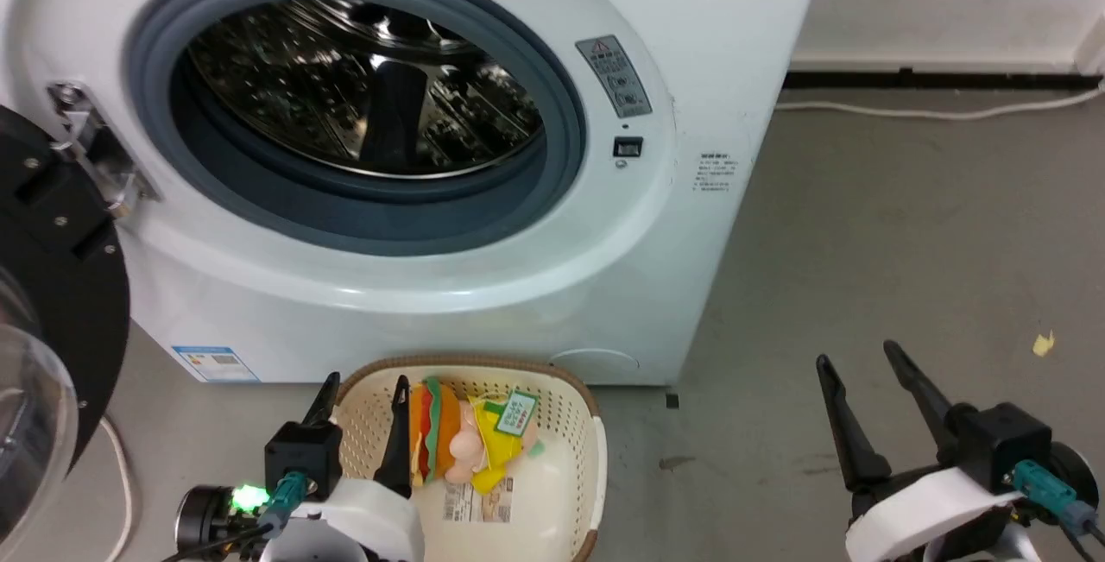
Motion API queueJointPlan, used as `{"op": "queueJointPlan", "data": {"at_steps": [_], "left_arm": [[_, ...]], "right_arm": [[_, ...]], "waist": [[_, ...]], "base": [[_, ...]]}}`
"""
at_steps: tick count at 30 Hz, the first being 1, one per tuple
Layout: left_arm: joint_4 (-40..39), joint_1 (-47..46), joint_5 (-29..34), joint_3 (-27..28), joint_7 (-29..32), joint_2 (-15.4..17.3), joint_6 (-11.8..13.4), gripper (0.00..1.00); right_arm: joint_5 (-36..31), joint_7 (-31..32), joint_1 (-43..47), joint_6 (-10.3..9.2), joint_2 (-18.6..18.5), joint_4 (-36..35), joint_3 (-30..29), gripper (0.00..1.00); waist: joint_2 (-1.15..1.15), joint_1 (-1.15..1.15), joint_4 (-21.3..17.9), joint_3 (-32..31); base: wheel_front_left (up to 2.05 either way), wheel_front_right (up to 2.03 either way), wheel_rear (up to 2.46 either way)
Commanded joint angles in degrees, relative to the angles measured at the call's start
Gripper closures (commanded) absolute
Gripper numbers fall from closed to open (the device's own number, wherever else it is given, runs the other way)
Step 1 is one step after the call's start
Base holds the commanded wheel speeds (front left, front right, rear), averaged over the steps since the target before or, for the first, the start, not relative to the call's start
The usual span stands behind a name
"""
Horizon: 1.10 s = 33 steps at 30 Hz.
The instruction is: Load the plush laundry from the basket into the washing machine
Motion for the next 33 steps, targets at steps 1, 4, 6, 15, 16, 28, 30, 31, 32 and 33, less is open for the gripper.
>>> {"op": "queueJointPlan", "data": {"at_steps": [1,4,6,15,16,28,30,31,32,33], "left_arm": [[1.01,-1.41,-0.35,-0.44,-0.59,0.29,0.09,0.00],[3.23,-2.56,-0.54,-0.72,-0.95,0.66,-0.11,0.00],[4.95,-3.40,-0.76,-0.82,-1.13,0.93,-0.18,0.00],[12.95,-7.78,-2.23,-0.91,-0.67,2.54,-0.49,0.00],[13.93,-8.29,-2.52,-0.75,-0.42,2.85,-0.40,0.00],[23.79,-14.80,-4.82,-0.72,1.56,6.82,-1.23,0.00],[25.29,-15.90,-5.16,-0.83,2.00,7.47,-1.47,0.00],[26.02,-16.45,-5.30,-0.94,2.20,7.78,-1.64,0.00],[26.72,-17.00,-5.45,-1.03,2.36,8.06,-1.79,0.00],[27.39,-17.54,-5.60,-1.14,2.46,8.31,-1.92,0.00]], "right_arm": [[0.65,-0.56,-1.19,-0.01,-0.01,-0.36,-0.11,0.00],[0.64,-0.92,-1.58,-0.01,-0.01,-0.53,0.60,0.00],[0.79,-1.16,-1.76,-0.02,-0.01,-0.62,1.05,0.00],[2.73,-2.23,-3.12,-0.02,-0.01,-0.97,1.82,0.00],[2.94,-2.35,-3.29,-0.02,-0.01,-1.04,1.98,0.00],[6.25,-3.78,-5.68,-0.02,-0.01,-1.93,2.85,0.00],[6.75,-4.02,-6.00,-0.03,-0.01,-2.07,2.91,0.00],[6.97,-4.14,-6.19,-0.03,-0.01,-2.12,2.95,0.00],[7.18,-4.26,-6.38,-0.03,-0.01,-2.17,2.99,0.00],[7.37,-4.38,-6.57,-0.03,-0.01,-2.23,3.04,0.00]], "waist": [[0.00,0.00,-0.65,1.14],[0.00,0.00,-1.34,2.54],[0.00,0.00,-1.86,3.51],[0.00,0.00,-4.23,8.30],[0.00,0.00,-4.51,8.86],[0.00,0.00,-7.84,15.89],[0.00,0.00,-8.24,17.04],[0.00,0.00,-8.42,17.58],[0.00,0.00,-8.60,18.10],[0.00,0.00,-8.77,18.63]], "base": [[0.00,0.00,0.00],[0.00,0.00,0.00],[0.00,0.00,0.00],[0.00,0.00,0.00],[0.00,0.00,0.00],[0.00,0.00,0.00],[0.00,0.00,0.00],[0.00,0.00,0.00],[0.00,0.00,0.00],[0.00,0.00,0.00]]}}
